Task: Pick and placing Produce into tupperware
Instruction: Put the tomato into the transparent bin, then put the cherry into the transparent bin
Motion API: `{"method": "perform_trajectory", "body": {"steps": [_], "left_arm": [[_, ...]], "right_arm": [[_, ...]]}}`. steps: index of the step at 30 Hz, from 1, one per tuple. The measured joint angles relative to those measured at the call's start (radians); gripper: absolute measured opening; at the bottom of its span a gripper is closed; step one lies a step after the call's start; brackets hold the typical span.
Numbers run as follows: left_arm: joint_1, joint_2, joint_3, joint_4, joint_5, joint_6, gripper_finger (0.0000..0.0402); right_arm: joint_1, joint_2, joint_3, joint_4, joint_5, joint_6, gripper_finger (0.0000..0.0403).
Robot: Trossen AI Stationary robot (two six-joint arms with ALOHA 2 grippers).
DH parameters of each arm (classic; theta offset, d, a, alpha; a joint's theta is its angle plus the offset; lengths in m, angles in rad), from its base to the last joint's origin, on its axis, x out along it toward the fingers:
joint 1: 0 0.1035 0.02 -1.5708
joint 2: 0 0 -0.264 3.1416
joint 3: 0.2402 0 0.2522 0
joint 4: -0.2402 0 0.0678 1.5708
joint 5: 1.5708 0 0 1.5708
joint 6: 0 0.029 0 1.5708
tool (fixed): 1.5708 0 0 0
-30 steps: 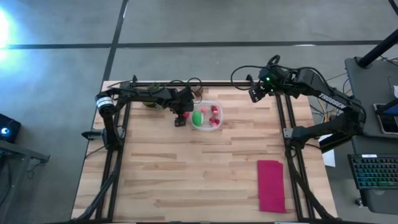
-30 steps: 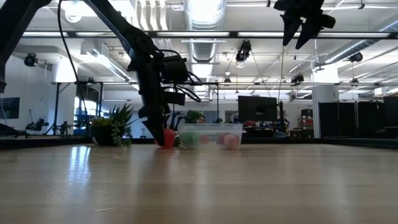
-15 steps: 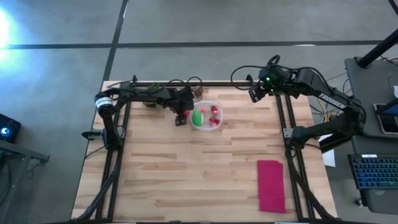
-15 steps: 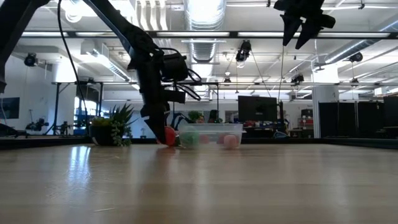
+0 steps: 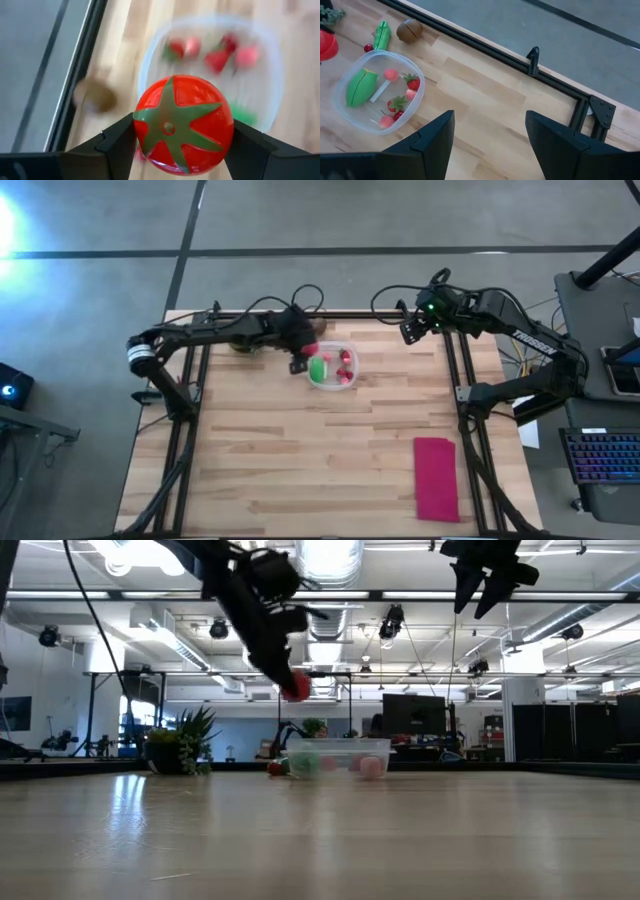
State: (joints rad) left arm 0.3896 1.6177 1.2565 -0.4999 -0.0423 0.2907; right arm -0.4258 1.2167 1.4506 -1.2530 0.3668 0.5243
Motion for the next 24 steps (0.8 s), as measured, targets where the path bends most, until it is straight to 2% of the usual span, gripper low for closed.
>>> {"method": "perform_trajectory", "body": {"steps": [6,10,15,19,24], "left_arm": [[-0.042,0.169,0.141,0.016,0.029,-0.069,0.0229],[-0.063,0.279,0.231,0.002,-0.09,-0.077,0.0245],[-0.068,0.377,0.338,-0.118,-0.137,-0.077,0.0291],[-0.078,0.409,0.399,-0.169,-0.203,-0.076,0.0313],[-0.086,0.396,0.41,-0.163,-0.206,-0.077,0.0318]], "right_arm": [[0.0,0.0,0.0,0.002,0.0,-0.004,0.0237],[0.0,0.0,0.0,-0.002,-0.005,-0.005,0.0237],[0.0,0.0,0.0,-0.014,-0.019,-0.005,0.0237],[0.0,0.0,0.0,-0.025,-0.026,-0.005,0.0237],[0.0,0.0,0.0,-0.025,-0.026,-0.012,0.0237]]}}
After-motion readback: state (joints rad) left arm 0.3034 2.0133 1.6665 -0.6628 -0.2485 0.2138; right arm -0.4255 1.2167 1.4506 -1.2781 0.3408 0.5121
